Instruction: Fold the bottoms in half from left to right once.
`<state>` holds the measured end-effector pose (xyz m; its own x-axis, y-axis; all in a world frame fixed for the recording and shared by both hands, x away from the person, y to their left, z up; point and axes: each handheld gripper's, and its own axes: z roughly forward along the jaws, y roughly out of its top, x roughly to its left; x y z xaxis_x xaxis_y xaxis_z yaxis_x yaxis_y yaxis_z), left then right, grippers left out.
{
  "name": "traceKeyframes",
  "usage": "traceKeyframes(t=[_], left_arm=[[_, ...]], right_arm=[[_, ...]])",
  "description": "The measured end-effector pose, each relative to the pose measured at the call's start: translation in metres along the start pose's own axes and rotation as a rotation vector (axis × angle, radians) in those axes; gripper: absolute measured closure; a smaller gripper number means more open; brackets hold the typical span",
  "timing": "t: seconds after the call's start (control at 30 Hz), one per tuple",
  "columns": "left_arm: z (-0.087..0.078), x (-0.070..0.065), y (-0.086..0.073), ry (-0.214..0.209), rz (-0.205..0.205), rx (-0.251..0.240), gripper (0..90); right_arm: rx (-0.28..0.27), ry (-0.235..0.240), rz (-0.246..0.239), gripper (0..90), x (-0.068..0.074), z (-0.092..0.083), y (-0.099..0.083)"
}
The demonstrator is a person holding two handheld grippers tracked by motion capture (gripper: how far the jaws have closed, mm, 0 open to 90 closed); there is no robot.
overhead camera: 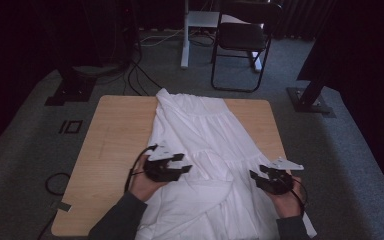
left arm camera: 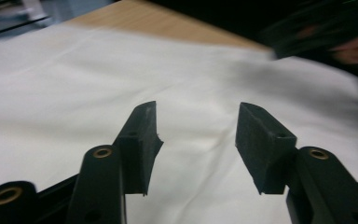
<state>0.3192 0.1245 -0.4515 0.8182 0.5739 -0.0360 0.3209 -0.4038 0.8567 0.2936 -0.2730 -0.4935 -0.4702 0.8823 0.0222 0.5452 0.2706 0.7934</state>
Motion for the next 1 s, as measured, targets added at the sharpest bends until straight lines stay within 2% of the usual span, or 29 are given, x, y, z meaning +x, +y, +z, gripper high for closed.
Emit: traceKeyframes(t=[0.03,0.07,0.1,0.17,0.2,0.23,0.3,0.33,0.4,0.43,0.47,0.5,0.53,0.57,0.6,0.63,0.67,0.7,0.73,0.77,0.8,0.83,0.93,1.0], left_arm=[[-0.008,0.009,-0.009,0.041,-0.022,0.011,48.1],[-0.014,0.017,-0.019,0.081,-0.043,0.030,46.8],[-0.020,0.025,-0.029,0.118,-0.069,0.050,46.8],[-0.028,0.036,-0.052,0.177,-0.105,0.094,45.7],[-0.030,0.040,-0.062,0.211,-0.117,0.119,42.9],[-0.032,0.045,-0.072,0.229,-0.139,0.137,42.9],[-0.033,0.052,-0.087,0.259,-0.183,0.161,39.6],[-0.032,0.056,-0.092,0.282,-0.197,0.175,37.2],[-0.030,0.062,-0.100,0.279,-0.256,0.185,31.7],[-0.028,0.064,-0.102,0.280,-0.269,0.197,29.5],[-0.028,0.064,-0.102,0.280,-0.269,0.197,29.3],[-0.019,0.065,-0.105,0.272,-0.273,0.226,29.4],[-0.014,0.064,-0.106,0.272,-0.271,0.251,29.4],[-0.003,0.062,-0.108,0.260,-0.254,0.302,34.4],[-0.003,0.062,-0.108,0.260,-0.254,0.302,46.5],[0.000,0.057,-0.107,0.222,-0.209,0.297,62.5],[0.000,0.057,-0.107,0.222,-0.209,0.297,77.9],[0.001,0.052,-0.104,0.219,-0.195,0.288,86.4],[0.000,0.048,-0.101,0.214,-0.174,0.268,86.4],[-0.002,0.046,-0.098,0.209,-0.159,0.256,87.7],[-0.007,0.042,-0.093,0.218,-0.150,0.230,87.7],[-0.012,0.041,-0.089,0.229,-0.142,0.220,87.9],[-0.035,0.036,-0.070,0.265,-0.134,0.146,88.0],[-0.054,0.026,-0.052,0.307,-0.111,0.094,88.0]], right_arm=[[0.001,0.027,-0.014,52.5,0.007,0.004,0.005],[0.027,0.061,-0.037,53.0,0.019,0.017,0.013],[0.027,0.061,-0.037,53.0,0.019,0.017,0.013],[0.060,0.095,-0.052,52.5,0.029,0.032,0.016],[0.091,0.112,-0.064,50.3,0.037,0.048,0.016],[0.091,0.112,-0.064,50.3,0.037,0.048,0.016],[0.131,0.114,-0.045,48.7,0.039,0.064,0.014],[0.144,0.136,-0.026,47.9,0.038,0.072,0.013],[0.170,0.188,0.016,44.9,0.036,0.083,0.010],[0.184,0.205,0.017,44.7,0.037,0.087,0.009],[0.184,0.205,0.017,44.7,0.037,0.087,0.009],[0.196,0.230,-0.023,65.4,0.044,0.090,0.008],[0.196,0.230,-0.023,65.4,0.044,0.090,0.008],[0.189,0.218,-0.057,80.0,0.048,0.087,0.010],[0.189,0.218,-0.057,80.0,0.048,0.087,0.010],[0.168,0.206,-0.094,87.5,0.052,0.080,0.013],[0.168,0.206,-0.094,87.5,0.052,0.080,0.013],[0.142,0.206,-0.113,88.3,0.053,0.071,0.017],[0.142,0.206,-0.113,88.3,0.053,0.071,0.017],[0.111,0.199,-0.127,88.5,0.054,0.062,0.021],[0.111,0.199,-0.127,88.5,0.054,0.062,0.021],[0.086,0.195,-0.132,88.6,0.054,0.054,0.024],[0.011,0.181,-0.132,88.8,0.050,0.030,0.035],[-0.053,0.142,-0.137,89.0,0.045,0.009,0.044]])
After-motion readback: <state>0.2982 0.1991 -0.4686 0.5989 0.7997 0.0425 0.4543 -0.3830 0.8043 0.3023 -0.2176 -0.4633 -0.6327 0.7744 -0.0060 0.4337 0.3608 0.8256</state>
